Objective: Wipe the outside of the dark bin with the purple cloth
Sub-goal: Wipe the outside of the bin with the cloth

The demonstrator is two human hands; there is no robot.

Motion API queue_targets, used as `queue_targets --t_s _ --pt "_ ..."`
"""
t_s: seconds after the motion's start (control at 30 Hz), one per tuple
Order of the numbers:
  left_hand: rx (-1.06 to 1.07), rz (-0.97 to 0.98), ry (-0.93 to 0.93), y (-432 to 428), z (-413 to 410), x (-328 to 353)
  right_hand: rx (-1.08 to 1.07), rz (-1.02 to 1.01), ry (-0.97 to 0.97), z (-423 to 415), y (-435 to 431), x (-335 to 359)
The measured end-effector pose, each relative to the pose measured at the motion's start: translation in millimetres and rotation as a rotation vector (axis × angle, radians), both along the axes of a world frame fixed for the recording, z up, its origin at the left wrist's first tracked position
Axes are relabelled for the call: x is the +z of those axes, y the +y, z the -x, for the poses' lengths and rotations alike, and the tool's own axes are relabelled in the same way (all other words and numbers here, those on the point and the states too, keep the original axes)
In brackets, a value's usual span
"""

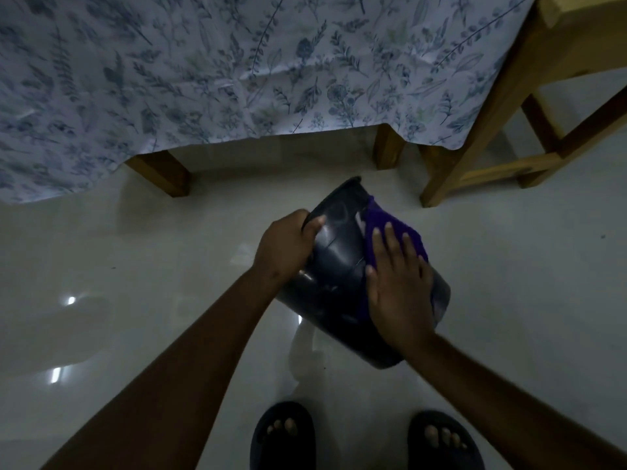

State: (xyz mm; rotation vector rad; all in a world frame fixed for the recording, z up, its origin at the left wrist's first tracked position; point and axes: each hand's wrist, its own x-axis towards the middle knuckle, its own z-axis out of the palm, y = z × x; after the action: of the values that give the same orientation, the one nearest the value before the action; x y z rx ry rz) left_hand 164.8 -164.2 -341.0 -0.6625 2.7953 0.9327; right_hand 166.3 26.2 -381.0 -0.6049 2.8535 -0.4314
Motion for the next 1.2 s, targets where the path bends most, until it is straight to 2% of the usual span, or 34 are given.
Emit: queue_targets --t_s 0.07,0.13,0.23,0.3,0.4,0.5,0.63,0.7,0.77,0.83,0.93,1.0,1.07,1.13,1.2 --pt "-0.026 -0.031 0.000 6 12 2 0.062 -0.009 0.038 -12 -5 1" --pt "-0.043 -0.047 0.007 10 15 1 0.080 0.053 0.041 10 -15 3" --pt "-0.020 -0.047 0.024 6 11 -2 -0.060 0.180 -0.122 61 -18 4" --pt "0.003 -0.050 0.035 3 7 -6 -0.072 0.190 -0.166 60 -4 1" --pt "0.003 -0.042 0.001 4 9 -9 0.060 0.015 -0.015 -1 4 1" --pt "-0.011 -0.063 0.005 6 16 -7 0.121 0.021 0.032 -24 -8 1" --pt "0.003 -0.074 0.018 4 18 -6 0.001 0.148 -0.077 47 -17 0" --pt "0.015 -0.066 0.011 4 15 -7 -0.095 0.201 -0.118 55 -4 -3" --pt "0.025 -0.060 0.000 4 14 -8 -0.093 0.095 -0.056 27 11 -6" --pt "0.039 -0.032 0.003 4 17 -10 -0.002 -0.025 -0.010 -18 13 -6" --pt "0.038 0.005 0.024 5 22 -11 0.116 -0.020 0.055 -32 -5 -6" --pt "0.027 -0.031 0.020 6 22 -9 0.092 0.016 0.059 1 -20 -3" --pt "0.027 -0.092 0.009 6 18 -3 -0.050 0.121 -0.056 39 -25 1" --pt "0.042 -0.250 -0.004 4 3 5 -0.146 0.200 -0.139 63 -19 2" --pt "0.048 -0.358 -0.035 2 -24 7 -0.152 0.214 -0.188 70 -15 4"
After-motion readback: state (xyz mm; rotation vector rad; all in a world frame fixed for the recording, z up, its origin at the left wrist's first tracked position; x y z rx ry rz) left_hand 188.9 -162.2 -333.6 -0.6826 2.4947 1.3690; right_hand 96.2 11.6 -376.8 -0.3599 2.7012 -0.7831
